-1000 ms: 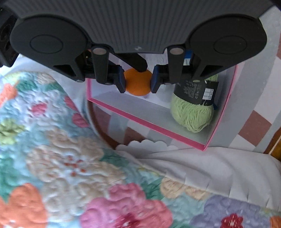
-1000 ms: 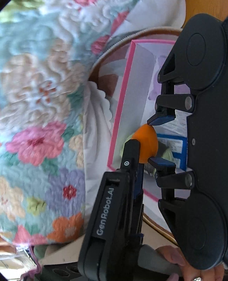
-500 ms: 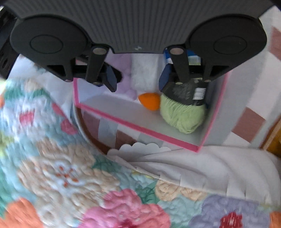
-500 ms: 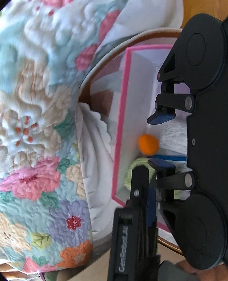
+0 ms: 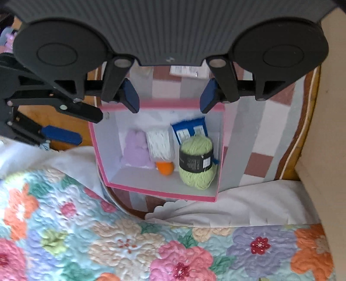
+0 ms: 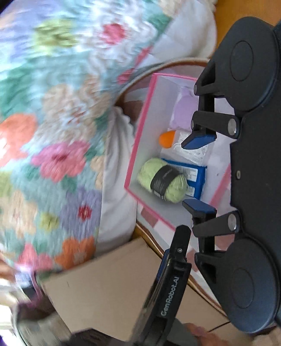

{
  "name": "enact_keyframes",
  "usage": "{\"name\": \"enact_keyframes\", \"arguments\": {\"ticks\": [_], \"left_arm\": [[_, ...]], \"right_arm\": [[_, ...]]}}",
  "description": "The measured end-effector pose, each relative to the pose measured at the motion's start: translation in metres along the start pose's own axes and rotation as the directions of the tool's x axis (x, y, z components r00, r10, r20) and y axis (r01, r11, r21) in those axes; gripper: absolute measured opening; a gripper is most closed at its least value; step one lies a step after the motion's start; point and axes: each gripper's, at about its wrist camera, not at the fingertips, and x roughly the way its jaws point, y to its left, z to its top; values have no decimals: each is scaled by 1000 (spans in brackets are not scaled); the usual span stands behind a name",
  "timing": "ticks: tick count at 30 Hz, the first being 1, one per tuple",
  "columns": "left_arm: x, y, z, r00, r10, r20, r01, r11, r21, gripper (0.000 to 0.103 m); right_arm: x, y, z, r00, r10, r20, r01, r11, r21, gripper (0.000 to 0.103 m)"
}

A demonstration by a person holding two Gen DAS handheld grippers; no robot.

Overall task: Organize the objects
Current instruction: 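Withdraw the left gripper from the box toward the gold-capped foundation bottle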

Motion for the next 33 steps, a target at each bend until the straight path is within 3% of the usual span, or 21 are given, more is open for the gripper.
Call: {"name": "enact_keyframes", "arguments": {"ticks": [7,16,23,27,33], "left_arm": [[-39,-2,-39,999,-27,-26,28,999,40,62],[-35,1,-80,997,-78,-28,79,996,50,70],[1,-2,-97,989,-139,-52,143,986,82,68],[30,-6,-105,985,-161,-66,167,981,98,68],[76,2,-119,972,-222,-74,227,972,57,64]], "right_arm": [[-44,32,-14,997,60,-46,-62,998,-30,67],[-52,65,-73,989,122,-80,-126,991,-46,86],[-27,81,-116,991,91,-95,-93,996,-14,86],[-2,81,-135,995,2,-101,1,1000,27,86],[28,73,-157,995,-59,-79,65,996,69,86]]}}
